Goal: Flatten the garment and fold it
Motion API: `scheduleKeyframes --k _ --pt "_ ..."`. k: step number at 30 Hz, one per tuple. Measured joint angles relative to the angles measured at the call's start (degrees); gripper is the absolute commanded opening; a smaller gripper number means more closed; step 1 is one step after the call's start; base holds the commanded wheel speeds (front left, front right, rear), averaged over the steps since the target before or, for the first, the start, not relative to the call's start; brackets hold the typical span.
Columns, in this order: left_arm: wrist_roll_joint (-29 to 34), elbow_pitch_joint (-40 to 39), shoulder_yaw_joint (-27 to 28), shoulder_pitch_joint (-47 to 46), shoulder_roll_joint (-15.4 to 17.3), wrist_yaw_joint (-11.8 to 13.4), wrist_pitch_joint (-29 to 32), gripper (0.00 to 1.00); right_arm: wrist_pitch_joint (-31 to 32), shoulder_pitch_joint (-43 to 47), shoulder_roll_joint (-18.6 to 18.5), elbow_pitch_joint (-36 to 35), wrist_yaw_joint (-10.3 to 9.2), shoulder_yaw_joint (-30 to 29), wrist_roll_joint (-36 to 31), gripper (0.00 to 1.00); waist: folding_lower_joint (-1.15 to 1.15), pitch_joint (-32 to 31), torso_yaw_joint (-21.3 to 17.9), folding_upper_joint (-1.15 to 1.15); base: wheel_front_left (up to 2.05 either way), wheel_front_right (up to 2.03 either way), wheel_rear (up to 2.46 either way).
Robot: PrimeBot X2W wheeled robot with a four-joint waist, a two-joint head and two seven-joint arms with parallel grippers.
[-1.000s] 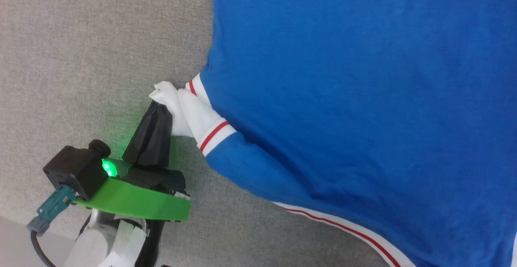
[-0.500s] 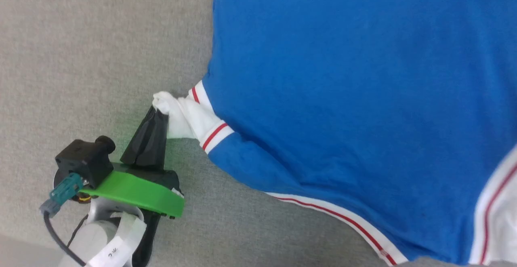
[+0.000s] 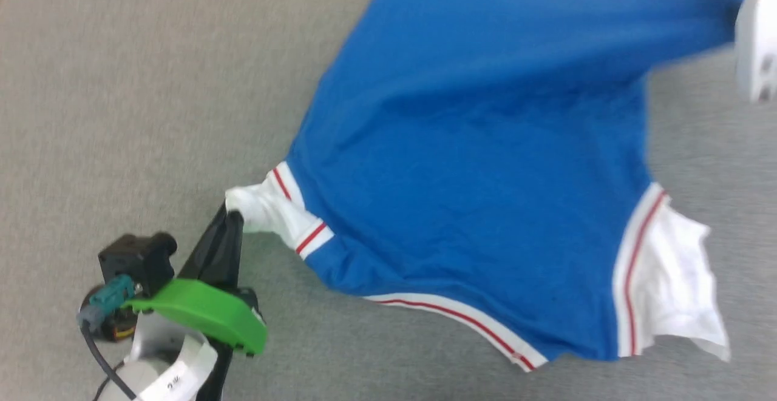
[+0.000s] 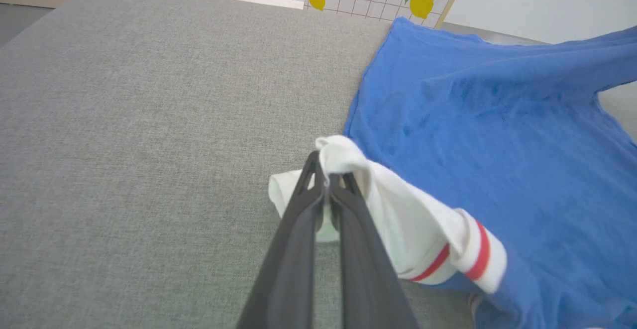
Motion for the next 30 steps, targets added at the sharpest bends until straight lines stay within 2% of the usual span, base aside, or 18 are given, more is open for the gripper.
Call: scheduleKeyframes --k 7,10,15,19,25,27,30 --pt "-0.33 -0.45 0.08 2.52 0.35 1.32 0.85 0.00 0.11 19.02 -0.13 -9.07 0.00 -4.30 5.04 0.00 0.00 -6.44 -3.44 0.00 0.00 0.00 0.00" --pt "-0.33 -0.48 0.12 3.30 0.46 1.83 1.00 0.00 0.04 27.16 1.79 -11.03 -0.01 -6.79 5.83 0.00 0.00 -8.54 -4.72 0.00 0.00 0.00 0.00" --pt "-0.45 0.44 -0.22 4.01 0.40 1.90 1.07 0.00 0.30 37.97 6.57 -12.17 0.00 -7.73 5.73 0.00 0.00 -10.76 -6.56 0.00 0.00 0.00 0.00" --pt "-0.93 1.87 -0.78 3.99 0.04 1.81 1.00 0.00 0.68 42.93 10.04 -11.32 -0.01 -6.97 5.65 0.00 0.00 -10.91 -6.93 0.00 0.00 0.00 0.00" --pt "-1.40 3.52 -0.99 3.92 -0.11 1.40 0.92 0.00 -0.03 43.24 10.80 -10.99 -0.01 -6.89 5.66 0.00 0.00 -10.09 -6.43 0.00 0.00 0.00 0.00" --pt "-1.42 3.79 -0.99 3.92 -0.12 1.38 0.91 0.00 -1.69 43.17 11.05 -11.29 -0.01 -7.39 5.83 1.00 0.00 -10.14 -6.52 0.00 0.00 0.00 0.00" --pt "-1.46 4.07 -1.02 3.89 -0.21 1.38 0.71 0.00 -5.65 43.02 12.06 -12.57 0.00 -9.05 6.34 1.00 0.00 -10.36 -6.64 0.00 0.00 0.00 0.00"
